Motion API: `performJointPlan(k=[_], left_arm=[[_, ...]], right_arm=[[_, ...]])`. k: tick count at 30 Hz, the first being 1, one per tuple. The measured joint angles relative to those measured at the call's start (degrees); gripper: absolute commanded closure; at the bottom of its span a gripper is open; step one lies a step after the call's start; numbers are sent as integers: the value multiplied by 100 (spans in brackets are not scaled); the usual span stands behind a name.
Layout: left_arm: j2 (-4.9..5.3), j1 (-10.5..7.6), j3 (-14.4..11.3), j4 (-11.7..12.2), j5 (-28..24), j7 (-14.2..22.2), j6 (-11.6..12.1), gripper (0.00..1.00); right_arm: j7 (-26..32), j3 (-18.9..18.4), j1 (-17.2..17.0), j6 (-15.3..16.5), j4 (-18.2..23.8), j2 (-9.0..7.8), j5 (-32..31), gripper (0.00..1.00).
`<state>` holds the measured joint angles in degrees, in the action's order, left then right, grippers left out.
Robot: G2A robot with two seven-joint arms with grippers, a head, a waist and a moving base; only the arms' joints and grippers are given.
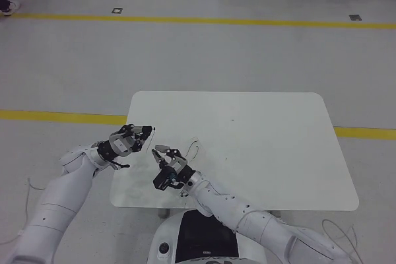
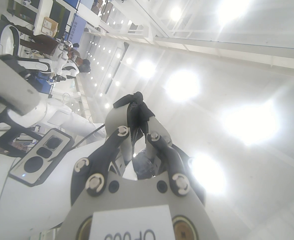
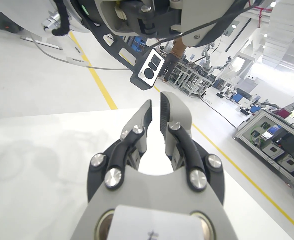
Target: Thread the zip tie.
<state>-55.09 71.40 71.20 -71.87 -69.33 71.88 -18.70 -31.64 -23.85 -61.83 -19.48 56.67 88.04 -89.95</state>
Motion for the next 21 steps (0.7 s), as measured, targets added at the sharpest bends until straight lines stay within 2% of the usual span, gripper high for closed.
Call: performJointPlan(k=[6,10,13,15,21], left_arm=[[-7,20,-6,-36,-11,-100,37,100],[8,61,61,-65,50,-243,105,100],[30,76,147,-39,78,-162,120,100],[43,85,194,-26,102,-99,132,100],[73,76,285,52,181,19,112,100]], right_arm=[[8,-12,-8,5,11,-2,5,0],[-184,-289,-149,212,181,-72,237,0],[-555,-605,-302,568,312,-178,523,0],[-766,-833,-410,930,400,-259,748,0],[-847,-1356,-628,1983,674,-482,1028,0]])
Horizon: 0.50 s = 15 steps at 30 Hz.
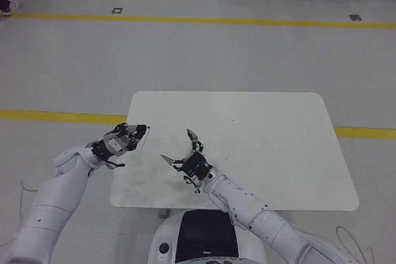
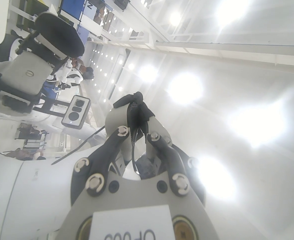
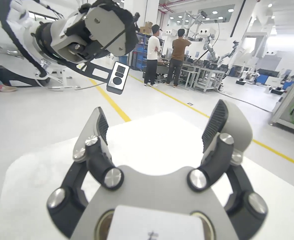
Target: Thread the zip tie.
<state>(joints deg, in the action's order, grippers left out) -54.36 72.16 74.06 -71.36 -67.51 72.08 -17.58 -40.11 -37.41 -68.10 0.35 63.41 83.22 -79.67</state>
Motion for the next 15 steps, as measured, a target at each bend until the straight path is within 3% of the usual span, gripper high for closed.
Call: performJointPlan(k=[11,15], left_arm=[[13,-21,28,31,46,95,-13,100],[8,42,-13,-181,76,-8,-16,100]], right_arm=[[-4,-32,-14,59,28,-11,10,0],[-167,-280,-144,511,180,-72,346,0]])
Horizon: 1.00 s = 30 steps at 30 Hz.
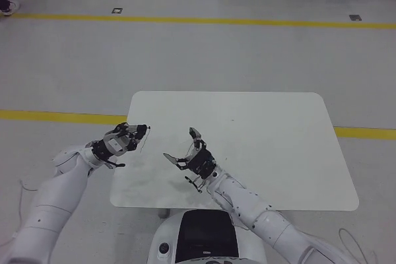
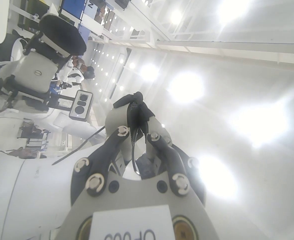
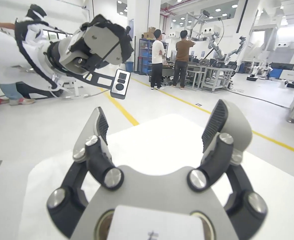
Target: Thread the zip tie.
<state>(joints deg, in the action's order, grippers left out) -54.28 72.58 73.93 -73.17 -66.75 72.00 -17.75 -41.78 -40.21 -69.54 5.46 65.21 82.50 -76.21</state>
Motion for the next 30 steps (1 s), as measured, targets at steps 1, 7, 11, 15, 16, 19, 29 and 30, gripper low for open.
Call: performJointPlan(k=[1,7,11,15,16,19,29,30], left_arm=[[4,13,5,-35,21,17,2,100],[8,67,-15,-237,69,25,30,100],[15,78,-51,-342,221,21,53,100],[16,78,-50,-339,225,21,53,100],[15,78,-50,-339,224,20,53,100],[15,78,-50,-339,224,20,52,100],[15,78,-50,-339,224,20,52,100],[15,78,-50,-339,224,20,52,100]], right_arm=[[-53,-73,-30,138,25,-27,44,0],[-262,-527,-318,952,322,-201,279,0],[-294,-662,-408,1461,441,-261,392,0],[-292,-657,-403,1399,436,-259,387,0],[-292,-657,-403,1399,436,-259,387,0],[-292,-657,-403,1401,436,-259,387,0],[-292,-657,-403,1402,436,-259,387,0],[-292,-657,-403,1402,436,-259,387,0]])
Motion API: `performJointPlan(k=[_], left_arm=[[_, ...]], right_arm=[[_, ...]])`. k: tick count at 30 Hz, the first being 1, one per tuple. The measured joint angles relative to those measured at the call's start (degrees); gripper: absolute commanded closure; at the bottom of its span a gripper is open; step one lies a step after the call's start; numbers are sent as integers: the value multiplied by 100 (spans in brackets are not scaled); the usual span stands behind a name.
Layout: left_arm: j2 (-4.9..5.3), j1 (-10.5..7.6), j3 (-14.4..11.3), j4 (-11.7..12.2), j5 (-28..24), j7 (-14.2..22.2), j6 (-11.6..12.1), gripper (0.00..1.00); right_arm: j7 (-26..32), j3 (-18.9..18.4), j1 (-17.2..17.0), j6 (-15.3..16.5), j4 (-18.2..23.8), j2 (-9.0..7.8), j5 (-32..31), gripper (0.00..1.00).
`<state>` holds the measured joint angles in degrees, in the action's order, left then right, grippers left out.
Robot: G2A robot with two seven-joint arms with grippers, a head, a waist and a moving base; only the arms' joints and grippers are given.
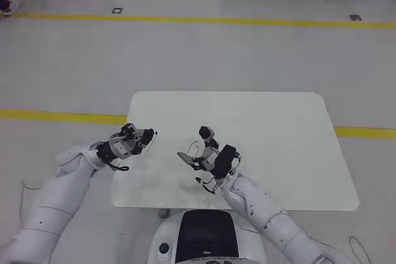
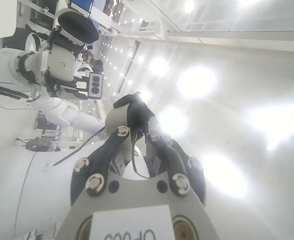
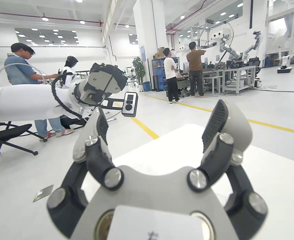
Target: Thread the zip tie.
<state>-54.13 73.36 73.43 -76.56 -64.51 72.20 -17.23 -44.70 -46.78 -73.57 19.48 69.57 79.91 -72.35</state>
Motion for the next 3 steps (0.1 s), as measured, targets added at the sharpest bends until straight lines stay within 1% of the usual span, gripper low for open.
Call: performJointPlan(k=[3], left_arm=[[0,0,0,0,0,0,0,100]], right_arm=[[0,0,0,0,0,0,0,0]])
